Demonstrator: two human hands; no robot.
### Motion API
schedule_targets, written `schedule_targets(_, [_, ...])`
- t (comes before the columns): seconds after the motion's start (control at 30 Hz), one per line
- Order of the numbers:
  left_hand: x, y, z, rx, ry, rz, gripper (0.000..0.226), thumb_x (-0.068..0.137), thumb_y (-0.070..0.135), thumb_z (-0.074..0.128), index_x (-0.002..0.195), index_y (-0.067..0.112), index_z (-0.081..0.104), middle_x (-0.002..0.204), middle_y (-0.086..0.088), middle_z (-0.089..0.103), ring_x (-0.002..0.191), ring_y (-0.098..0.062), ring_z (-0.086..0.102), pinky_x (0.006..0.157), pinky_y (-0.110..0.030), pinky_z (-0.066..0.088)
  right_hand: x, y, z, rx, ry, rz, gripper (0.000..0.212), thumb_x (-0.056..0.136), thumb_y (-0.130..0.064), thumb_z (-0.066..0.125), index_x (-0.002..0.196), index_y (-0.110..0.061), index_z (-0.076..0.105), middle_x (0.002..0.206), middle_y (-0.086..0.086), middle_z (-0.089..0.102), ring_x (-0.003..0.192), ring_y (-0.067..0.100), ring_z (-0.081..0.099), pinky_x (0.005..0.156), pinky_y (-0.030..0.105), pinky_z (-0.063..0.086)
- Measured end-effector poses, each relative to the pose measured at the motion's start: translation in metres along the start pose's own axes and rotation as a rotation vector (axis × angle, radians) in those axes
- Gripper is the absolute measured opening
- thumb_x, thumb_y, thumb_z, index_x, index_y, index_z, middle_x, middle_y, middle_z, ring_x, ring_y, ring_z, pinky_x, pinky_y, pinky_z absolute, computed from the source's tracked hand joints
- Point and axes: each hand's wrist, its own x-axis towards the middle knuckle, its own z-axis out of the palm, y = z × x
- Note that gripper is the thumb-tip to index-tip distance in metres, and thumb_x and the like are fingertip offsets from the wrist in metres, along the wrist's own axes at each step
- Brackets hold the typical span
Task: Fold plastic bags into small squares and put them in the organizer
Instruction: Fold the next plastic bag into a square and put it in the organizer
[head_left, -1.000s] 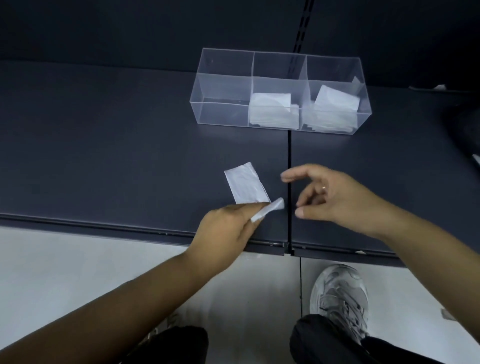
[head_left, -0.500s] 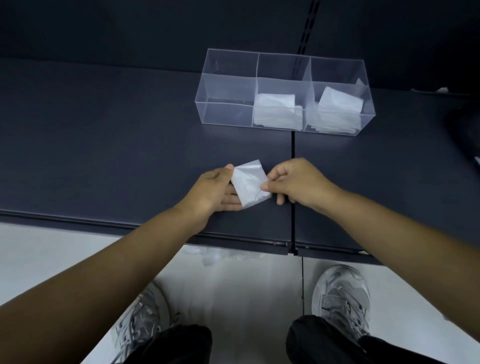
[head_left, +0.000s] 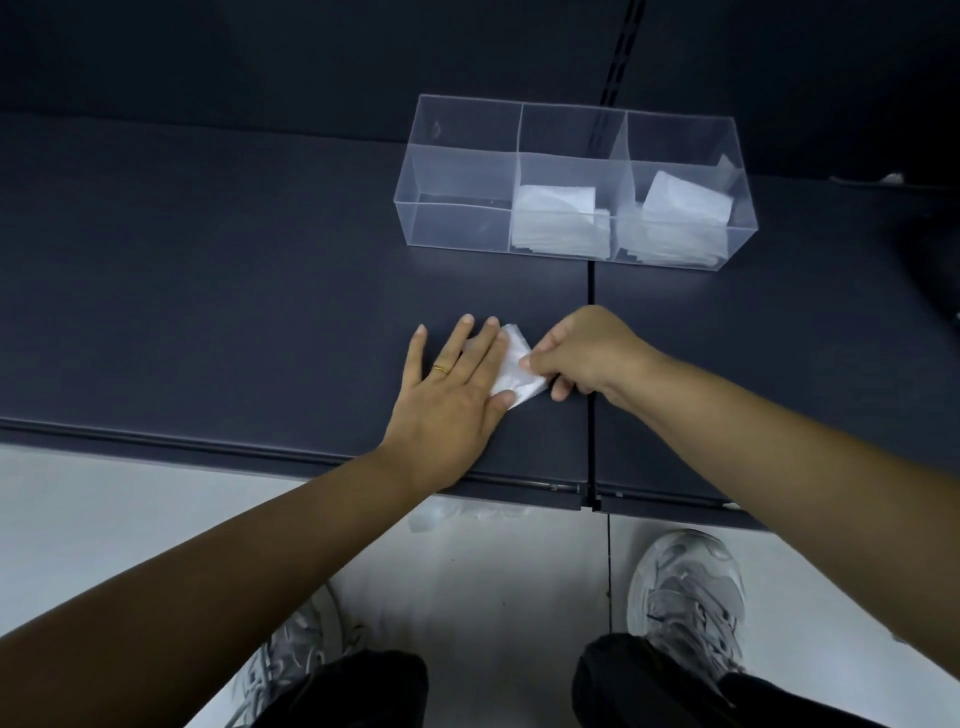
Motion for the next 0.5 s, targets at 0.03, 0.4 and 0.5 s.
schedule_targets(0.03, [0.001, -0.001, 0.001, -0.013, -0.009, -0.009, 0.066, 0.094, 0.052, 0.001, 0.152, 0.021, -0.003, 0.161, 0.006, -0.002, 0.147, -0.014, -0.012, 0.113, -0.045, -0.019, -0.003, 0.003, 0.003, -0.028, 0.046, -0.051, 0.015, 0.085, -0.024, 0.069, 0.071, -0.02, 0.065, 0.056, 0.0, 0.068, 0.049, 0.008, 0.059, 0.053, 0.023, 0.038])
schedule_targets(0.4, [0.004, -0.003, 0.0, -0.004, -0.043, -0.122, 0.088, 0.081, 0.072, -0.002, 0.151, 0.02, -0.014, 0.16, 0.006, -0.016, 0.145, -0.016, -0.02, 0.111, -0.047, -0.021, -0.027, 0.043, 0.036, -0.333, 0.543, -0.419, 0.005, 0.087, -0.02, 0.066, 0.09, -0.016, 0.064, 0.093, -0.002, 0.056, 0.088, 0.019, 0.057, 0.08, 0.032, 0.034])
schedule_targets(0.5, [0.004, -0.002, 0.0, 0.005, -0.052, -0.145, 0.092, 0.079, 0.073, -0.003, 0.151, 0.017, -0.014, 0.16, 0.002, -0.016, 0.145, -0.017, -0.02, 0.111, -0.048, -0.02, -0.029, 0.043, 0.042, -0.313, 0.57, -0.399, 0.007, 0.091, -0.023, 0.062, 0.094, -0.018, 0.064, 0.096, -0.001, 0.056, 0.095, 0.02, 0.055, 0.082, 0.032, 0.03])
